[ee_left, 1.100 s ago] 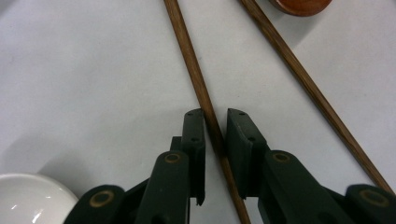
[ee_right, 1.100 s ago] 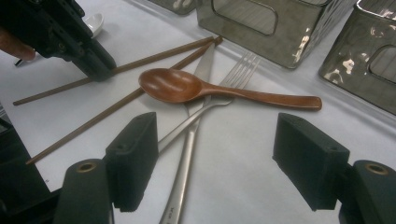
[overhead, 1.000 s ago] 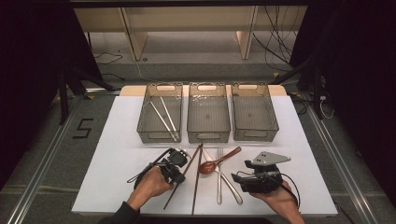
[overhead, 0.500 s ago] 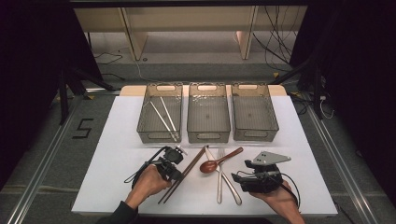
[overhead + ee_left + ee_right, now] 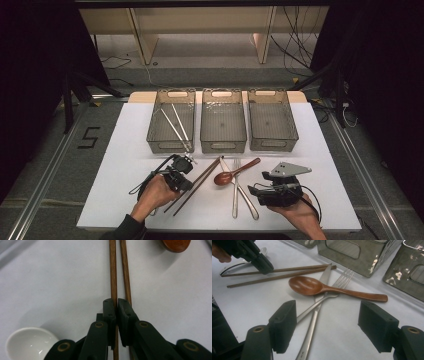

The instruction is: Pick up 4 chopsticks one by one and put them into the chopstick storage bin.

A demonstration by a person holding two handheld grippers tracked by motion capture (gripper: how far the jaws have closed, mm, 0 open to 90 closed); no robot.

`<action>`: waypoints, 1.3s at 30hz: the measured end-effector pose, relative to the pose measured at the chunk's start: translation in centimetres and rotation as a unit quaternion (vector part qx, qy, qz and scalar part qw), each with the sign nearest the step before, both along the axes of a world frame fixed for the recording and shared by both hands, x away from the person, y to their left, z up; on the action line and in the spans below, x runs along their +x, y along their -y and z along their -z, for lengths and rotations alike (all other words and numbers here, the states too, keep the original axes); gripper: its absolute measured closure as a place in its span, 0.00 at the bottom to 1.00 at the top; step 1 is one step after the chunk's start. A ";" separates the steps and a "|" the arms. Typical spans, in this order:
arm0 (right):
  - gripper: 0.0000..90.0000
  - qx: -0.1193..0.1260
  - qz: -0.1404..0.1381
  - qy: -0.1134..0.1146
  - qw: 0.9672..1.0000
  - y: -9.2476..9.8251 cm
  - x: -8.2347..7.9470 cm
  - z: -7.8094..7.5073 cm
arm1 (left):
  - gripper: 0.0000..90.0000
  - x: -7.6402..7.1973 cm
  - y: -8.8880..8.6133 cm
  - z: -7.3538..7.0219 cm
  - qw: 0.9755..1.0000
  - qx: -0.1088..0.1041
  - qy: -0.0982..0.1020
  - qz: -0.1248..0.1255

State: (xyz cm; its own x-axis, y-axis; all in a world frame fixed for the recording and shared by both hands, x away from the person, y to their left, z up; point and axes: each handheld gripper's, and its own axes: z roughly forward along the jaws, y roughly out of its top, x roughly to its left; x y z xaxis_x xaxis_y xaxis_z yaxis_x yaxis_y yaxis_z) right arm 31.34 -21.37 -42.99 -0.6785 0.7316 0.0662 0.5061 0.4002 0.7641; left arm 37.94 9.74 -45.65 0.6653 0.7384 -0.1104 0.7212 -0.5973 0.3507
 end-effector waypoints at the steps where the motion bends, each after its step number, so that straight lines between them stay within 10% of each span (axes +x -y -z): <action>1: 0.35 0.000 -0.001 0.000 1.000 0.0 0.0 0.0 | 0.94 0.0 -0.1 0.0 1.000 -0.002 0.002 -0.001; 39: 0.35 0.001 -0.002 -0.001 1.000 -0.1 0.0 0.0 | 0.88 0.3 0.3 0.6 0.999 0.040 -0.012 0.013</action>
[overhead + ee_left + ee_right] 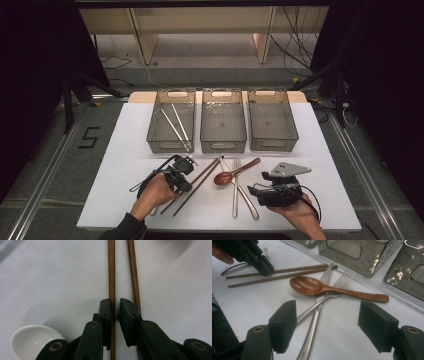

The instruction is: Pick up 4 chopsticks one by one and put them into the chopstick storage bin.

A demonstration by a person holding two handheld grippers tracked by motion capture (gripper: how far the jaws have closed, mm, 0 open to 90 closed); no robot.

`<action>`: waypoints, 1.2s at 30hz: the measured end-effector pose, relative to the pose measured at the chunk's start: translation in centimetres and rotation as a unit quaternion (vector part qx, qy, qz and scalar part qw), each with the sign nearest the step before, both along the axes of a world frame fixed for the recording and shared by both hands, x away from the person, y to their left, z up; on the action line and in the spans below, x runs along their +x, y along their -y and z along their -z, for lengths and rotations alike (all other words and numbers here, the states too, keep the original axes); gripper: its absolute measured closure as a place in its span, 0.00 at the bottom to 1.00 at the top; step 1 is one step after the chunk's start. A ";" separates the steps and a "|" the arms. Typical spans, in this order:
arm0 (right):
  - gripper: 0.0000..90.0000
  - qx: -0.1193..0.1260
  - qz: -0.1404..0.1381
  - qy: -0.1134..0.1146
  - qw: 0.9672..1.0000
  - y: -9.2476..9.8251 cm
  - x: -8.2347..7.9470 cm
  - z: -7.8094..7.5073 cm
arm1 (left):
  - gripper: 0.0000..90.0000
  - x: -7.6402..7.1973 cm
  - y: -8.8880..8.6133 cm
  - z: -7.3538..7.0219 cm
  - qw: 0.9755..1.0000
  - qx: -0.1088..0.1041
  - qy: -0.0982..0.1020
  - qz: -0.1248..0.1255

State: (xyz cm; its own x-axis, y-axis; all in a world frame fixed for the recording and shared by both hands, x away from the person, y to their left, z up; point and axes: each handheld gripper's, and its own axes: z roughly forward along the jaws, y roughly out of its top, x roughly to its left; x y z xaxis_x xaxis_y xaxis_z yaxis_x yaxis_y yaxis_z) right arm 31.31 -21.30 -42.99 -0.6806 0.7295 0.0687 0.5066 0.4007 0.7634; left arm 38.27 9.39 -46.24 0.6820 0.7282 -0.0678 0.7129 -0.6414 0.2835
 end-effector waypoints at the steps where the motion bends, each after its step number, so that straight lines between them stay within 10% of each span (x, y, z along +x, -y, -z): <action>1: 0.35 0.000 0.000 0.000 1.000 0.0 0.0 0.0 | 0.88 0.0 0.1 0.0 1.000 0.003 0.001 0.004; 13: 0.35 0.000 0.000 -0.001 1.000 0.0 0.0 0.0 | 0.94 -0.1 0.4 -0.1 1.000 0.016 0.013 0.012; 27: 0.35 0.002 0.002 0.000 1.000 0.2 0.0 -0.1 | 0.94 -0.2 -1.1 -3.0 0.998 -0.042 0.042 0.011; 36: 0.35 0.005 0.004 0.003 1.000 0.2 0.0 -0.2 | 0.94 0.0 -2.5 -6.4 0.993 -0.091 0.074 0.005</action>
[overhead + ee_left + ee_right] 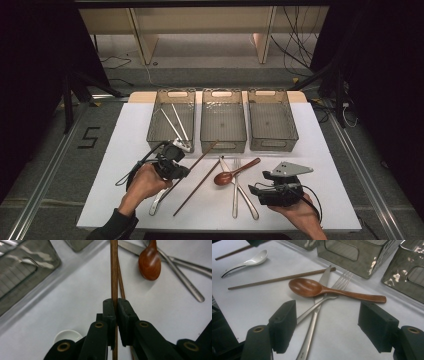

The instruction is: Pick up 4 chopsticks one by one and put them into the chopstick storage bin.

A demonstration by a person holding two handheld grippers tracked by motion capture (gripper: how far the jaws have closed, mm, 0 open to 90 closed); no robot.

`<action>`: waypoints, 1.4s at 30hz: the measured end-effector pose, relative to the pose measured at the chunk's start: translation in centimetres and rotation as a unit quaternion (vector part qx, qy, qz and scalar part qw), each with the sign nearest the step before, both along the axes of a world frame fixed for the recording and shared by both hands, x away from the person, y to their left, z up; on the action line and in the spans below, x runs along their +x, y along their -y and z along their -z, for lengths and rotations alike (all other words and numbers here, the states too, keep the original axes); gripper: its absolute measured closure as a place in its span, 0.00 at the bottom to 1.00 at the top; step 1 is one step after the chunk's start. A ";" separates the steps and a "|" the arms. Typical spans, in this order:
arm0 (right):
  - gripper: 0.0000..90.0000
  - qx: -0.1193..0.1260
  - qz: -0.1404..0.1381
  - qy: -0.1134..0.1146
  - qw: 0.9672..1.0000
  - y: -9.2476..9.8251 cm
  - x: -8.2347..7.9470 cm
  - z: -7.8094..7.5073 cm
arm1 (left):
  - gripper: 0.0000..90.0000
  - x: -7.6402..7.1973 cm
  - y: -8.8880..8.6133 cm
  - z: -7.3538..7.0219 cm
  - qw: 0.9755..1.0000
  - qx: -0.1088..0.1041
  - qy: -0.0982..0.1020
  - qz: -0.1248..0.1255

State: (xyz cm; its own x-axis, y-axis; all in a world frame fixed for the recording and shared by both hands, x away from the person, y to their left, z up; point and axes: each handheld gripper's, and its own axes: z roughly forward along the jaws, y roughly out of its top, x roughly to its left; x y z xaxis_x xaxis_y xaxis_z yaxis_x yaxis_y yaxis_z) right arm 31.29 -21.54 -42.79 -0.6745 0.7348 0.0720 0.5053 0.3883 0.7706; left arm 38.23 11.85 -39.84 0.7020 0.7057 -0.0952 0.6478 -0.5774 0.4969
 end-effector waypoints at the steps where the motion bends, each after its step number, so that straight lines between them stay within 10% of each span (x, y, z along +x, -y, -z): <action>1: 0.35 0.000 0.000 0.000 1.000 0.0 0.0 0.0 | 0.94 0.1 -0.2 -0.3 1.000 -0.007 0.002 -0.003; 18: 0.35 0.006 0.003 0.004 1.000 0.3 0.0 -0.1 | 0.94 4.9 -3.4 -4.9 0.994 -0.060 0.063 -0.061; 27: 0.35 0.007 0.004 0.004 1.000 0.4 0.0 0.0 | 0.94 8.0 -4.5 -6.7 0.987 -0.079 0.106 -0.095; 42: 0.35 0.009 0.005 0.001 1.000 0.6 0.1 0.1 | 0.94 13.3 -5.6 -6.3 0.977 -0.071 0.142 -0.142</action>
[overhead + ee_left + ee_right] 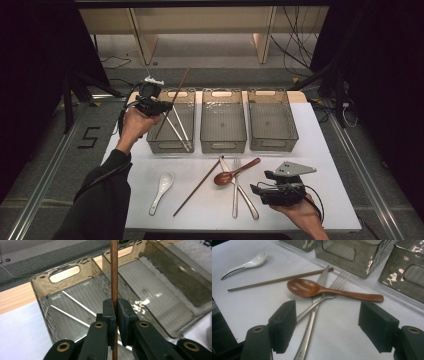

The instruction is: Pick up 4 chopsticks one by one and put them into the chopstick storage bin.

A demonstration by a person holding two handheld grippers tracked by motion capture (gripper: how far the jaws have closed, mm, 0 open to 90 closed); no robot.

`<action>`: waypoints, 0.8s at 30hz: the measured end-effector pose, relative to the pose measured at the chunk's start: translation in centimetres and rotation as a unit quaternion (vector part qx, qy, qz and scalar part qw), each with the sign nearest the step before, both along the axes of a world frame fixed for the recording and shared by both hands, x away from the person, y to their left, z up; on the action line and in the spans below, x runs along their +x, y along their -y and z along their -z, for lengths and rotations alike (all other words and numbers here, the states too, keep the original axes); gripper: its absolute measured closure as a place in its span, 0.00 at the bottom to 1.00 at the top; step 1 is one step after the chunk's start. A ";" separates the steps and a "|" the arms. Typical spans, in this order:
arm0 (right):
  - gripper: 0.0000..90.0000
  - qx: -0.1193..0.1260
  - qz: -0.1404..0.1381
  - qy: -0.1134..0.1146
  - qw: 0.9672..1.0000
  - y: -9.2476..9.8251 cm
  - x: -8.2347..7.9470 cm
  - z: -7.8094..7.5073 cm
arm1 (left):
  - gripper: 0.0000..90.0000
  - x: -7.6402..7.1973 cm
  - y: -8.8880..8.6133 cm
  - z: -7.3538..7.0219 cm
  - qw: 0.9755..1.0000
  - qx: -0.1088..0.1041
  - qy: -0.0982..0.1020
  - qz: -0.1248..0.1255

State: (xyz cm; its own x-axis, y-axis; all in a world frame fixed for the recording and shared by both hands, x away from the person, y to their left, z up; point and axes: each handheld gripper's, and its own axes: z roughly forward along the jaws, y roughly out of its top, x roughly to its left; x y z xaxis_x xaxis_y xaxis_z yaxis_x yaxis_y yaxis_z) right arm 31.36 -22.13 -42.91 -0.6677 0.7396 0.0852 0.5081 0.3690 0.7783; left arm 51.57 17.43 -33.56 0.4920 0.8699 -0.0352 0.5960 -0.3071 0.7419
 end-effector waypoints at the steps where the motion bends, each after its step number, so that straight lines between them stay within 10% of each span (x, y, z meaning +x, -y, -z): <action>1: 0.35 0.001 0.000 -0.001 1.000 0.0 0.0 0.0 | 0.94 0.2 -0.1 0.1 1.000 0.000 0.004 -0.004; 24: 0.35 0.002 -0.001 0.000 1.000 0.0 0.0 0.1 | 0.93 1.8 -0.8 5.3 0.999 0.029 -0.006 -0.024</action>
State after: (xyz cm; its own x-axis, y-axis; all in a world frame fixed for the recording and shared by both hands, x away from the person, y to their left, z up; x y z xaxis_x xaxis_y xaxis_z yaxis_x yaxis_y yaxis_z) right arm 31.32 -22.17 -42.96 -0.6694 0.7376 0.0882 0.5076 0.3676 0.7792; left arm 53.33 18.23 -38.89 0.4490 0.8935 0.0108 0.6206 -0.3206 0.7156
